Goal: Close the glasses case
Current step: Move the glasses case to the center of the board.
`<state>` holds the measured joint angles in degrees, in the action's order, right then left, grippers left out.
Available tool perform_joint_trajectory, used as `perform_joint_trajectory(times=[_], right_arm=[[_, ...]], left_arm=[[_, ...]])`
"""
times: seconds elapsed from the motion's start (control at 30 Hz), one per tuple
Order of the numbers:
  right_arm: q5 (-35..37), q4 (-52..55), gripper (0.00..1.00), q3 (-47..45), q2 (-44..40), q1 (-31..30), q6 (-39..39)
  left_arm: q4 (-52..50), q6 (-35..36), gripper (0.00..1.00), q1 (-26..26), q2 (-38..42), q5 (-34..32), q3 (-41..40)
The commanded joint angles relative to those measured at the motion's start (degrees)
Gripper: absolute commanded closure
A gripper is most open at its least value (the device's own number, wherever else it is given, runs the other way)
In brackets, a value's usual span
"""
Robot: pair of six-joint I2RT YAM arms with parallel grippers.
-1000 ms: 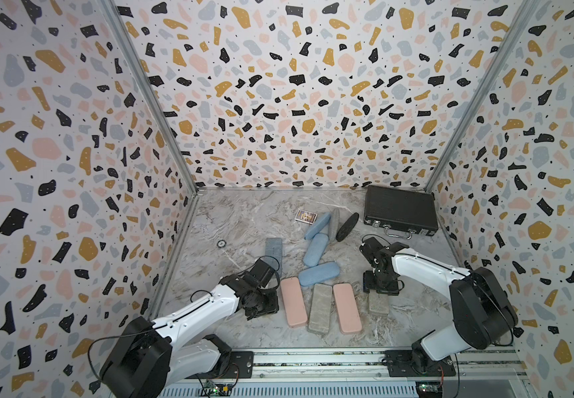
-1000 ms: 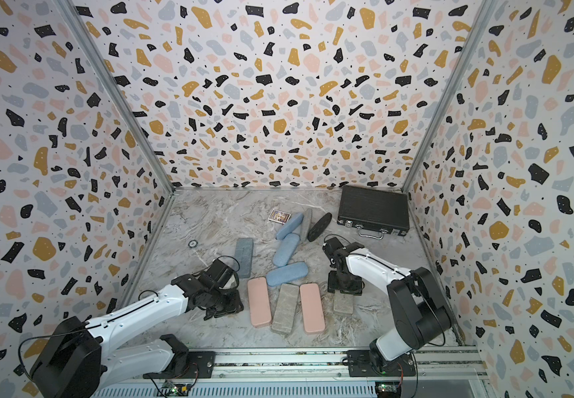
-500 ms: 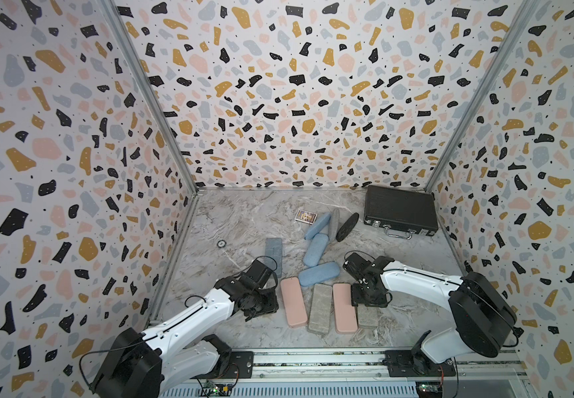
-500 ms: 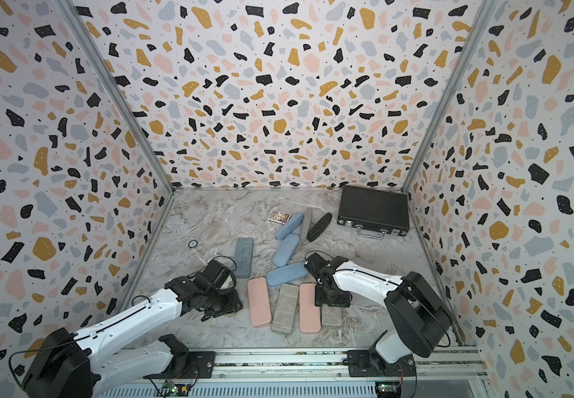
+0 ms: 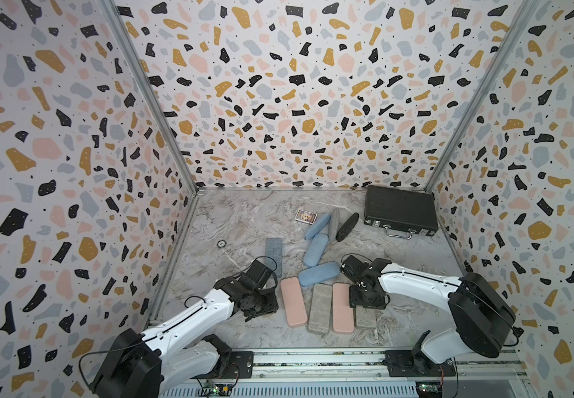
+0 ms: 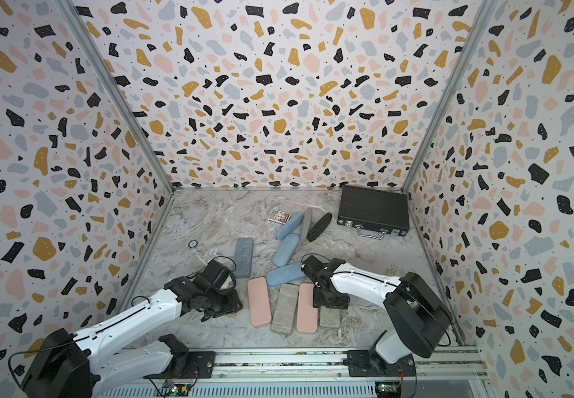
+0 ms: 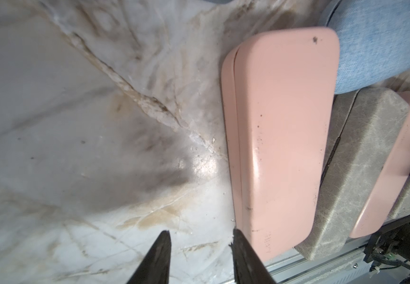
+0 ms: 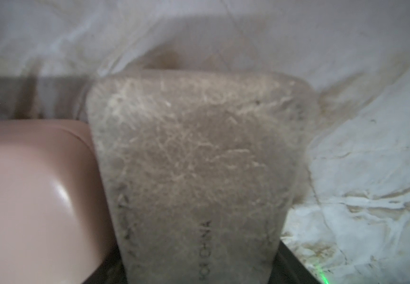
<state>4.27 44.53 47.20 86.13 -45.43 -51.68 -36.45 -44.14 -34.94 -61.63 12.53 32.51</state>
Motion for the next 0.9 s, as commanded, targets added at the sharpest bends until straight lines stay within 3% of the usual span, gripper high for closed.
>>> perform_joint_trajectory(times=[0.0,0.1,0.2,0.47,0.7,0.77,0.87], right_arm=[[0.43,3.02,0.32,-0.57,-1.96,-0.80,-1.38],[0.09,2.96,0.39,-1.33,-2.99,-1.22,-1.93],[0.18,3.30,0.38,-2.06,-3.74,-1.67,-2.45],[2.62,6.81,0.16,0.04,-5.35,-1.83,-1.89],[3.85,14.69,0.11,10.71,-8.63,-1.85,2.90],[2.11,15.10,0.12,15.44,-8.42,-1.94,6.92],[2.19,15.05,0.11,21.95,-6.06,-2.00,11.98]], left_arm=[[-0.28,-0.02,0.58,-0.13,0.02,-0.76,-0.79],[-0.29,-0.06,0.58,-0.13,-0.14,-0.76,-0.70],[-0.05,-0.05,0.57,-0.14,-0.07,-0.67,-0.70],[-0.37,0.08,0.57,-0.12,-0.08,-0.81,-0.30],[-6.85,-0.13,0.57,-0.03,3.33,-5.30,3.75],[-11.52,-0.30,0.51,0.59,6.67,-9.32,6.96],[-15.10,1.91,0.25,3.86,9.23,-12.17,11.77]])
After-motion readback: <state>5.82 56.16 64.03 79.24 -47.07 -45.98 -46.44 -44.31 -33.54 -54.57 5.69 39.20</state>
